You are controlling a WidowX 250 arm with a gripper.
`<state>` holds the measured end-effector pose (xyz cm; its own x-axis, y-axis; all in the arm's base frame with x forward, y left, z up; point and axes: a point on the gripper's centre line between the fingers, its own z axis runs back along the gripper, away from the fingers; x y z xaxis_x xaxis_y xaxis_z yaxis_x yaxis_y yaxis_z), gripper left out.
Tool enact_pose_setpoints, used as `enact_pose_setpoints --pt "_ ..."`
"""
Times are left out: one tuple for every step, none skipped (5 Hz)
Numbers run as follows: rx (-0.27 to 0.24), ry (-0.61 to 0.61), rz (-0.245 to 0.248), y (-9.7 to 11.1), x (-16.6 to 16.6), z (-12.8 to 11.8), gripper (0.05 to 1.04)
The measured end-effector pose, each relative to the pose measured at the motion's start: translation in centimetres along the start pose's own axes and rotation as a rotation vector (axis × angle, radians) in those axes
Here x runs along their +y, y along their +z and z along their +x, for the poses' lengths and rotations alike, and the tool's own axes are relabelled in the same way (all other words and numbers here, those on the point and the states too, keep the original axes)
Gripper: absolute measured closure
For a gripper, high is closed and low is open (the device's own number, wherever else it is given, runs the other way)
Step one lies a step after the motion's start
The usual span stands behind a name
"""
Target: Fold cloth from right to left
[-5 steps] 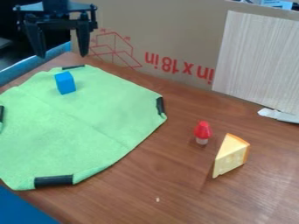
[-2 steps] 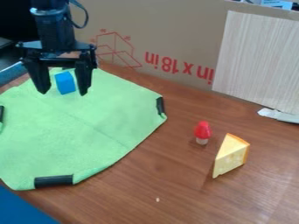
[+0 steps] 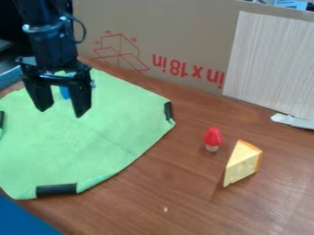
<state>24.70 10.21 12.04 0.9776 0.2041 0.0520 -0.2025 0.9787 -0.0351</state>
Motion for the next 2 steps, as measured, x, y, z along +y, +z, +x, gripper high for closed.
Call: enact_pose_setpoints --pt "0.025 -0.195 -0.036 -1.0 -0.6 -0.9 0.083" --pt "0.042 -0.412 -0.059 -2.6 -0.9 -2.1 0.083"
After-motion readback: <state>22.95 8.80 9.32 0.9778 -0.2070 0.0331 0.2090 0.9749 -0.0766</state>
